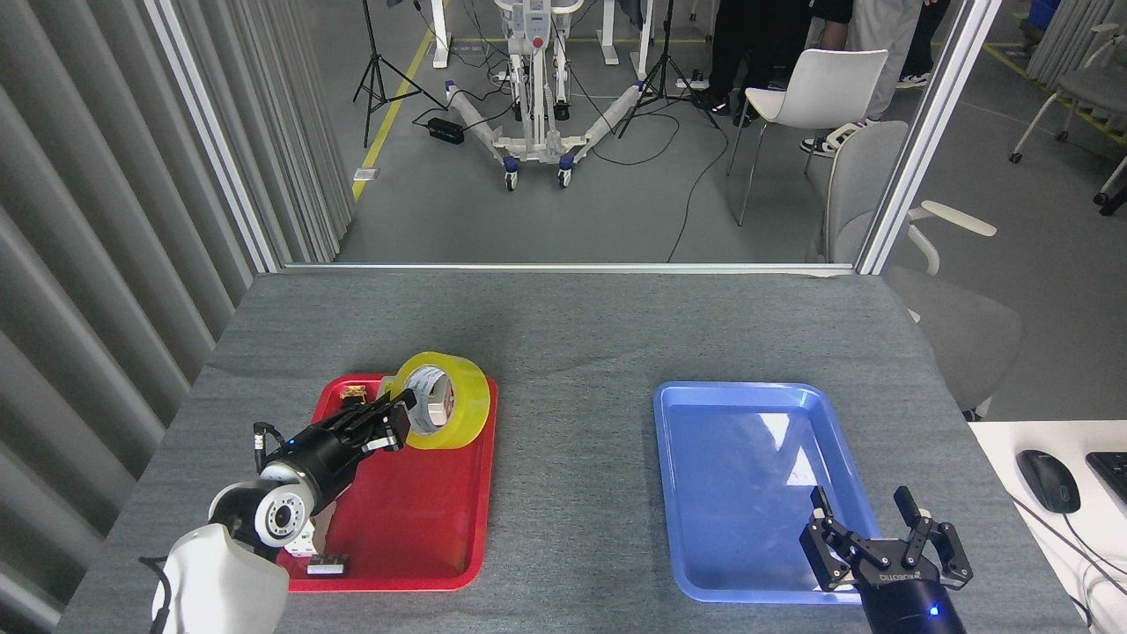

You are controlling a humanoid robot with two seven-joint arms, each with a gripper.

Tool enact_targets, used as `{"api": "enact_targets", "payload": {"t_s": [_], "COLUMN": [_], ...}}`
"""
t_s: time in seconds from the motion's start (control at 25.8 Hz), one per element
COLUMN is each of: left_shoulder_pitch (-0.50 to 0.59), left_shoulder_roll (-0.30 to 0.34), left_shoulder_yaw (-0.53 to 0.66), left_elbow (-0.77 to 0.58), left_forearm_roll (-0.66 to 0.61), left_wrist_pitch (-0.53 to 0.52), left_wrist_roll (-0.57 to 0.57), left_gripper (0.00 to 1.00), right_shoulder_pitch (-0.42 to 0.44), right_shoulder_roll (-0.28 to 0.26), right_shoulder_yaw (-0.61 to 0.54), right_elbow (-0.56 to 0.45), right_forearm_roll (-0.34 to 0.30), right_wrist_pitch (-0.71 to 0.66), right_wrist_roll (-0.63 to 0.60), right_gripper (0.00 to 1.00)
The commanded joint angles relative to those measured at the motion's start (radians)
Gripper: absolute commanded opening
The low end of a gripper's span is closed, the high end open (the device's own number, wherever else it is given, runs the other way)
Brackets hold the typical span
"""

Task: Place and move tape with both arms
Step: 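Lift the tape and carry it toward the blue tray with the left gripper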

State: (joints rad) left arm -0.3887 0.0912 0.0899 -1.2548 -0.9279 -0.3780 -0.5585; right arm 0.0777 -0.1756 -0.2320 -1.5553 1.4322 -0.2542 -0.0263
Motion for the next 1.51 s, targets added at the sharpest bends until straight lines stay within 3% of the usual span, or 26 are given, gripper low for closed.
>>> {"api": "enact_targets", "payload": {"t_s": [0.0,0.08,0.23,0.35,0.5,0.74,0.89,1.05,1.12,1.24,1.47], "left_shoulder_pitch": [0.044,0.094,0.189,0.199,0.194,0.116,0.067,0.065,0.071,0.087,0.148], "left_shoulder_roll": [-0.022,-0.022,-0.016,-0.027,-0.093,-0.145,-0.166,-0.166,-0.165,-0.165,-0.162], "left_shoulder_yaw": [-0.007,-0.024,-0.134,-0.233,-0.291,-0.326,-0.325,-0.326,-0.323,-0.317,-0.314], "left_elbow": [0.003,-0.017,-0.071,-0.064,-0.04,0.015,0.075,0.069,0.063,0.055,0.022], "left_forearm_roll": [0.259,0.377,0.52,0.526,0.528,0.535,0.561,0.63,0.669,0.788,0.837], "left_wrist_pitch": [-0.021,-0.071,-0.197,-0.197,-0.199,-0.193,-0.185,-0.173,-0.173,-0.174,-0.19], "left_wrist_roll": [-0.041,-0.049,-0.112,-0.112,-0.116,-0.15,-0.166,-0.199,-0.202,-0.198,-0.199], "left_gripper": [0.0,0.0,0.0,0.0,0.0,0.0,0.0,0.0,0.0,0.0,0.0], "right_shoulder_pitch": [-0.001,-0.004,-0.018,-0.036,-0.05,-0.05,-0.047,-0.044,-0.041,-0.042,-0.091], "right_shoulder_roll": [-0.001,-0.002,-0.048,-0.137,-0.257,-0.361,-0.44,-0.542,-0.576,-0.617,-0.622], "right_shoulder_yaw": [0.0,0.005,0.023,0.103,0.221,0.342,0.408,0.479,0.494,0.554,0.589], "right_elbow": [0.0,0.001,0.003,0.023,0.04,0.063,0.09,0.123,0.124,0.152,0.17], "right_forearm_roll": [-0.003,-0.023,-0.2,-0.325,-0.512,-0.774,-0.951,-1.139,-1.162,-1.162,-1.159], "right_wrist_pitch": [0.003,0.003,-0.008,-0.008,-0.008,-0.045,-0.194,-0.442,-0.531,-0.531,-0.531], "right_wrist_roll": [-0.001,-0.003,-0.001,0.002,0.002,0.009,0.009,0.009,0.009,0.009,0.012], "right_gripper": [1.0,1.0,1.0,1.0,1.0,1.0,1.0,1.0,1.0,1.0,1.0]}}
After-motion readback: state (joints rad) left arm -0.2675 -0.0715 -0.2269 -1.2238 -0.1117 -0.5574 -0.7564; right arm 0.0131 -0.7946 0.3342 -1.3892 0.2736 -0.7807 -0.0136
